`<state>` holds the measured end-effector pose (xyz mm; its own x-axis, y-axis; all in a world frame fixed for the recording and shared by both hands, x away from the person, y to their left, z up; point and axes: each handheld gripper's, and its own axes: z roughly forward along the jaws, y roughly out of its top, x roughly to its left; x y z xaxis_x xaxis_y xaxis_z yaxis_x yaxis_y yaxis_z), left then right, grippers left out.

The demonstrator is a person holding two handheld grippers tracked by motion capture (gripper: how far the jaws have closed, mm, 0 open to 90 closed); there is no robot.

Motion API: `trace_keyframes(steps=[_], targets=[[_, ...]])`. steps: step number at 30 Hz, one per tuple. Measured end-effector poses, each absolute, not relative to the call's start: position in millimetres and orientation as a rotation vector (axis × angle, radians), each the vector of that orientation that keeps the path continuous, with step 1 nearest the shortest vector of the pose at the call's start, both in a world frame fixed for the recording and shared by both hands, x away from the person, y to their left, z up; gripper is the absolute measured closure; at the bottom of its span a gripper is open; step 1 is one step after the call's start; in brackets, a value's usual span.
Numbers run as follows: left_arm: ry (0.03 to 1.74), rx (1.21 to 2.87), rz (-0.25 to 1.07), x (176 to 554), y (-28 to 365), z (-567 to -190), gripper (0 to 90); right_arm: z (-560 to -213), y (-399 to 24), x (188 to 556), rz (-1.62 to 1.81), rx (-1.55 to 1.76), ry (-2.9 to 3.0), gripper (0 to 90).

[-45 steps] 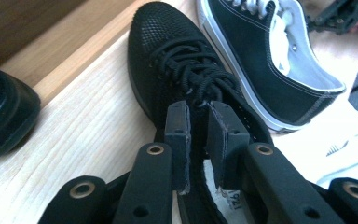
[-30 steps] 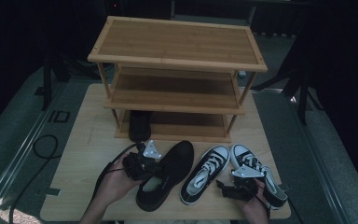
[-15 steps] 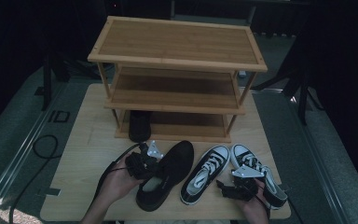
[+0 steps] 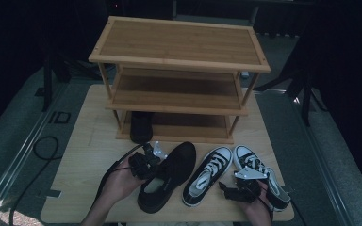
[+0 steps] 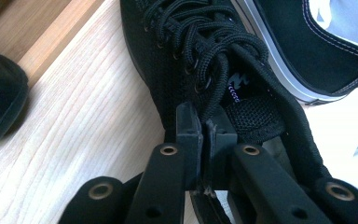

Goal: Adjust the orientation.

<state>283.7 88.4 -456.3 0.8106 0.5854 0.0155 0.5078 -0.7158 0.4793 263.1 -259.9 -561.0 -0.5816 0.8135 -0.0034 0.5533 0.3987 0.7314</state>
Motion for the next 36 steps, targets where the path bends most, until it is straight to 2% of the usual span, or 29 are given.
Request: trace_keyframes(steps=[9,21,32,36], targets=[[0.878,2.526,0.272,292.9,98.2,-453.0,88.0,-561.1,-260.1,263.2,0.998,1.176,2.302,22.2],[1.036,2.420,0.310,307.6,118.6,-452.3,88.2,-561.0,-260.0,263.1,0.997,1.177,2.302,22.2],[1.215,2.306,0.350,303.4,158.3,-457.9,88.2,-561.0,-260.1,263.1,0.998,1.176,2.302,22.1],[1.231,2.295,0.352,300.2,167.5,-458.8,88.1,-561.0,-260.0,263.0,0.997,1.178,2.303,22.2]])
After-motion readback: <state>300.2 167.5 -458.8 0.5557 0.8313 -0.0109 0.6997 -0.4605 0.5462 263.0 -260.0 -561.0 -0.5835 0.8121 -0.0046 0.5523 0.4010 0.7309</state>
